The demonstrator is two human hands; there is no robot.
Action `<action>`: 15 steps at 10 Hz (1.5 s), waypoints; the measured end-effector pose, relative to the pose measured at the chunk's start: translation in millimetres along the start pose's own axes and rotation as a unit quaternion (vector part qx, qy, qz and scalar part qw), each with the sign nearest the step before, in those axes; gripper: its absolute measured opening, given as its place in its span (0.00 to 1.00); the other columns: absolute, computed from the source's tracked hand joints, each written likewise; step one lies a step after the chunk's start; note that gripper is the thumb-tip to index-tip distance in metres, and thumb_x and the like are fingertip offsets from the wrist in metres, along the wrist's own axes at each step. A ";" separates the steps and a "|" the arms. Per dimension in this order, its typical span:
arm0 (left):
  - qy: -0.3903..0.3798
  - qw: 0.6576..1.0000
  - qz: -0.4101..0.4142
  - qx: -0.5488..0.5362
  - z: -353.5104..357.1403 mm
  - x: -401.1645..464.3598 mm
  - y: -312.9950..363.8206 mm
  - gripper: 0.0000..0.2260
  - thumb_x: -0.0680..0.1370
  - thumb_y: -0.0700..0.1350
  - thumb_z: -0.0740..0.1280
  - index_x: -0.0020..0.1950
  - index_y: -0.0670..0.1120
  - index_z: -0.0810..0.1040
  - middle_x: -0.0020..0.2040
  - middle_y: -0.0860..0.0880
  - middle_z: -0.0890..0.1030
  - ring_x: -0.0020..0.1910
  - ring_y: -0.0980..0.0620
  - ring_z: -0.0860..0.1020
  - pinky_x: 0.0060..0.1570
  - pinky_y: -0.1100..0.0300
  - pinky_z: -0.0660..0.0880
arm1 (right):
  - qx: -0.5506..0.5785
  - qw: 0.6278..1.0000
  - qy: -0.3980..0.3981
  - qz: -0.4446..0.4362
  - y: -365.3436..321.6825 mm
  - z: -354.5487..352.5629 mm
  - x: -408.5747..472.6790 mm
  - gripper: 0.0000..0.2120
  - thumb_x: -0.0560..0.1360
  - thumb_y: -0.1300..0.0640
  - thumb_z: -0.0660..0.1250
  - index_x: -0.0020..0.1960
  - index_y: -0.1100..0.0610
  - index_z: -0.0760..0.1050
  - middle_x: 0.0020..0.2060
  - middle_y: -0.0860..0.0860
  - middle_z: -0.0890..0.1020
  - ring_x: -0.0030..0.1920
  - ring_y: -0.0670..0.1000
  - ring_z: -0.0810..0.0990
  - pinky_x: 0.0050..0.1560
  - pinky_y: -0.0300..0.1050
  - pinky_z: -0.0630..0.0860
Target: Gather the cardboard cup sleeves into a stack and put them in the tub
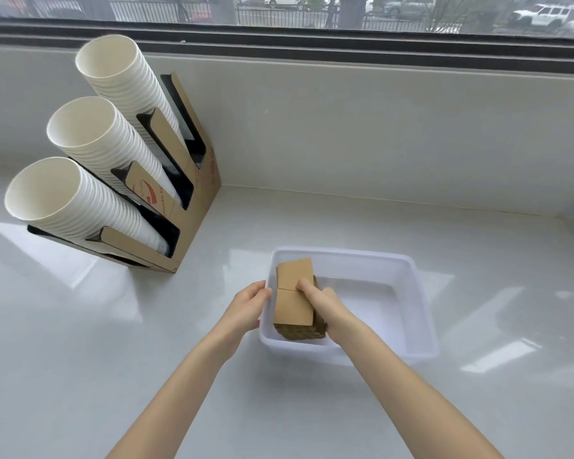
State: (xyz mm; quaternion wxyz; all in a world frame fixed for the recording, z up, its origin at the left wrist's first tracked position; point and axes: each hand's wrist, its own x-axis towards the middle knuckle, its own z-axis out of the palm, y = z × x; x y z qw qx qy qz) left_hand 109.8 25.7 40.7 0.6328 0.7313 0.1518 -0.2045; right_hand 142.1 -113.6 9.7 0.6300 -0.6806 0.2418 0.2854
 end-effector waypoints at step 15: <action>0.062 0.933 0.169 0.311 2.8 -5.1 27.3 0.24 0.78 0.46 0.57 0.72 0.44 0.56 0.75 0.46 0.59 0.74 0.49 0.56 0.71 0.54 0.55 | -0.365 0.921 0.056 -0.126 -32.5 -33.1 -56.3 0.33 0.74 0.45 0.60 0.73 0.57 0.53 0.74 0.54 0.56 0.73 0.56 0.57 0.72 0.57 0.56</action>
